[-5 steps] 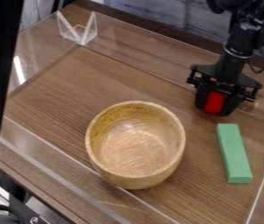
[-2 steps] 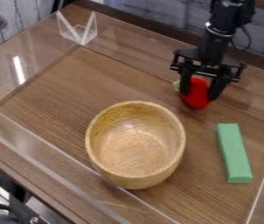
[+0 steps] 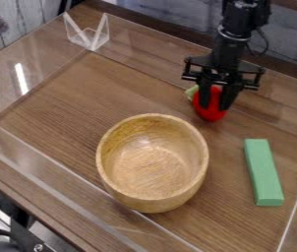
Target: Move the red fruit to the right
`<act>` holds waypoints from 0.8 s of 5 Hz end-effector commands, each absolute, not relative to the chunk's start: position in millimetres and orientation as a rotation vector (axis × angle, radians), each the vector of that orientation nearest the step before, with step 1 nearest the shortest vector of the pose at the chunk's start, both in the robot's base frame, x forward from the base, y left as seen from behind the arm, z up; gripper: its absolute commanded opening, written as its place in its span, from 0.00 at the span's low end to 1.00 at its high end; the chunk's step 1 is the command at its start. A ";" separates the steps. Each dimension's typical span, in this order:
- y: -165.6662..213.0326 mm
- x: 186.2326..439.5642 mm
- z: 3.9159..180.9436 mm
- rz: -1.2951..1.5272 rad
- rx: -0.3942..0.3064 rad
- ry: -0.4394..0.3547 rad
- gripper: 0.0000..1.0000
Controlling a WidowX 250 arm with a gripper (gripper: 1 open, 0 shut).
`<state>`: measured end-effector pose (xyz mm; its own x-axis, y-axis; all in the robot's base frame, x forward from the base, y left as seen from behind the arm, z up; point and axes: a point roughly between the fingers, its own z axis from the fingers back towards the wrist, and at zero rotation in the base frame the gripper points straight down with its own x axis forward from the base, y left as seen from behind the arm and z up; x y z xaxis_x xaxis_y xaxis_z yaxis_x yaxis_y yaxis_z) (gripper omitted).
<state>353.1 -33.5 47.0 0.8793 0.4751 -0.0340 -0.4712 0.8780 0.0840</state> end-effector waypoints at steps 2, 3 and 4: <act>-37.7 355.2 91.5 0.529 0.036 -0.029 0.00; -33.9 356.4 87.2 0.593 0.032 -0.027 0.00; -31.1 358.2 83.3 0.659 0.025 -0.025 0.00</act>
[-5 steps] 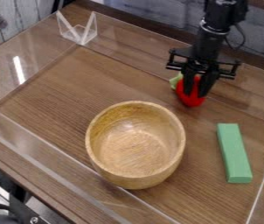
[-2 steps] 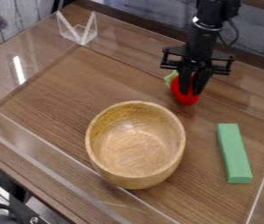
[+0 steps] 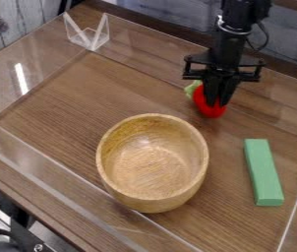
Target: Move the red fruit to the right
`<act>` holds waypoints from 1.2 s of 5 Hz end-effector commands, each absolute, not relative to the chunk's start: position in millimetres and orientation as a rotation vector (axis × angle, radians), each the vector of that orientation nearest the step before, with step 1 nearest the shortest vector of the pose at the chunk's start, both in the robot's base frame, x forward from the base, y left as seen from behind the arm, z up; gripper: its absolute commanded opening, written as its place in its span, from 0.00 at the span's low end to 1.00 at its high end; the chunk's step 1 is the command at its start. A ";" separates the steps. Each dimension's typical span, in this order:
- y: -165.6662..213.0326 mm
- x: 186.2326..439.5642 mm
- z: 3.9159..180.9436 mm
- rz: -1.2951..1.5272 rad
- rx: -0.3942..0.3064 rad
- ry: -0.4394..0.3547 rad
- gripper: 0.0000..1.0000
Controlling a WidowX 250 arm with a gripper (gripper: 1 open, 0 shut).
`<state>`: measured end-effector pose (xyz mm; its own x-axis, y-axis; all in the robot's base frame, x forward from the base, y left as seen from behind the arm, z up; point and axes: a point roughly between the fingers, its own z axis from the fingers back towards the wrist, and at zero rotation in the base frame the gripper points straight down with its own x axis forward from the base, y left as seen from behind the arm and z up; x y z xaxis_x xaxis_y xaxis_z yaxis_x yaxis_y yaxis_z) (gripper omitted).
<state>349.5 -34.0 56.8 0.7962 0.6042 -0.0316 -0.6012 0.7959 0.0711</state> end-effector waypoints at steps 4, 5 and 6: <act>-28.8 377.3 66.8 0.738 0.010 -0.006 1.00; -34.5 373.8 68.9 0.749 0.003 0.006 1.00; -29.2 370.0 76.4 0.745 -0.002 0.014 1.00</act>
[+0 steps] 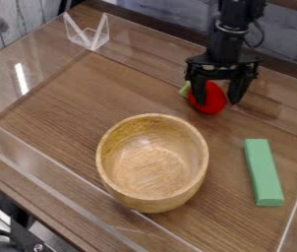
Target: Move the red fruit to the right
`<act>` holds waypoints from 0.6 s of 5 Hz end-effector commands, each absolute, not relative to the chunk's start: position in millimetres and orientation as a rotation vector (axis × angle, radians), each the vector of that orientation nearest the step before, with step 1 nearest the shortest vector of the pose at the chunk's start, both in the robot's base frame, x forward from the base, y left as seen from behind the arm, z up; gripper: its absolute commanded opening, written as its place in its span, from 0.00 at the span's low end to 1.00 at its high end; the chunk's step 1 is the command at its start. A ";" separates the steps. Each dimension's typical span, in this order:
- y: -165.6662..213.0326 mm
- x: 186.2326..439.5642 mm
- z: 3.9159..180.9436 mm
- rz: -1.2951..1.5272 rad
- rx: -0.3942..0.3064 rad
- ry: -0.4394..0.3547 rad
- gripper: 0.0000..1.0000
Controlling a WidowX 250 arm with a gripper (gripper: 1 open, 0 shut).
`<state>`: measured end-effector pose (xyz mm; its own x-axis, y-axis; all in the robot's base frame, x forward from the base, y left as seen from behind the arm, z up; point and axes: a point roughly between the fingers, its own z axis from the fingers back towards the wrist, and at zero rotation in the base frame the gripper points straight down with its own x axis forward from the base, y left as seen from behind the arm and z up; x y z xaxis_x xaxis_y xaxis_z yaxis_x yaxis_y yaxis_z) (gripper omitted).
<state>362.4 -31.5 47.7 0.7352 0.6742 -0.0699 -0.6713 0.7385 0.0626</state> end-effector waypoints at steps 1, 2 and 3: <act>-23.6 365.9 79.7 0.741 -0.003 0.018 1.00; -18.5 370.5 78.9 0.730 -0.011 0.027 1.00; -13.5 375.2 77.9 0.720 -0.020 0.035 1.00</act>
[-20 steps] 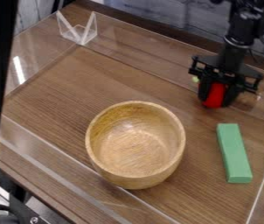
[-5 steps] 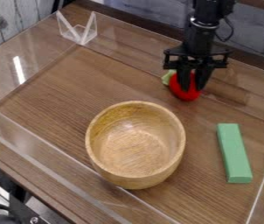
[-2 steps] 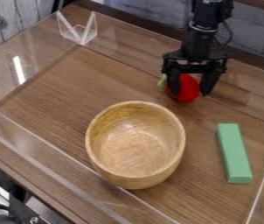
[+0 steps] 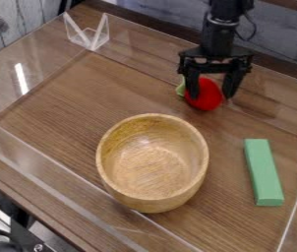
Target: Move the red fruit to the right
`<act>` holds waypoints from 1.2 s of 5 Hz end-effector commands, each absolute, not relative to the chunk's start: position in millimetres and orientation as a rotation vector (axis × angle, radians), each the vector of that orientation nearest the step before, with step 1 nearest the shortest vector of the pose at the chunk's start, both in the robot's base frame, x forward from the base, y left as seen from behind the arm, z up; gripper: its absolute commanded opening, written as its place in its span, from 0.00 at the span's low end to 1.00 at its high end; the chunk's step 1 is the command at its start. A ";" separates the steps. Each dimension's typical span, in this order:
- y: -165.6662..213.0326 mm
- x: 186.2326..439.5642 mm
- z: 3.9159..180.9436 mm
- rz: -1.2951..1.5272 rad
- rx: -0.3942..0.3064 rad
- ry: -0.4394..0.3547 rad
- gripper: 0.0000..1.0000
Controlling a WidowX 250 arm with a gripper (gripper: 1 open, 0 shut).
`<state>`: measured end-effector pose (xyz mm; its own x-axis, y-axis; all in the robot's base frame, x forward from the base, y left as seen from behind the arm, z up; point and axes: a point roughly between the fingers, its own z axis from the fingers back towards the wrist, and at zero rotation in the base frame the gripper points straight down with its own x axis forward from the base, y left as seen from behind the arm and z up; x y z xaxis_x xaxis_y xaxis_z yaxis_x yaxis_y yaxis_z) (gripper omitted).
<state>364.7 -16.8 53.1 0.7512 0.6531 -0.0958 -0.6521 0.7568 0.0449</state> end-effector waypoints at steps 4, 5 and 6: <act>-24.8 378.3 90.3 0.765 -0.049 0.059 1.00; -29.2 379.0 82.2 0.774 -0.041 0.060 0.00; -22.9 377.5 83.6 0.741 -0.039 0.062 0.00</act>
<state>369.6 -26.2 60.5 0.7306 0.6716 -0.1233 -0.6736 0.7384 0.0313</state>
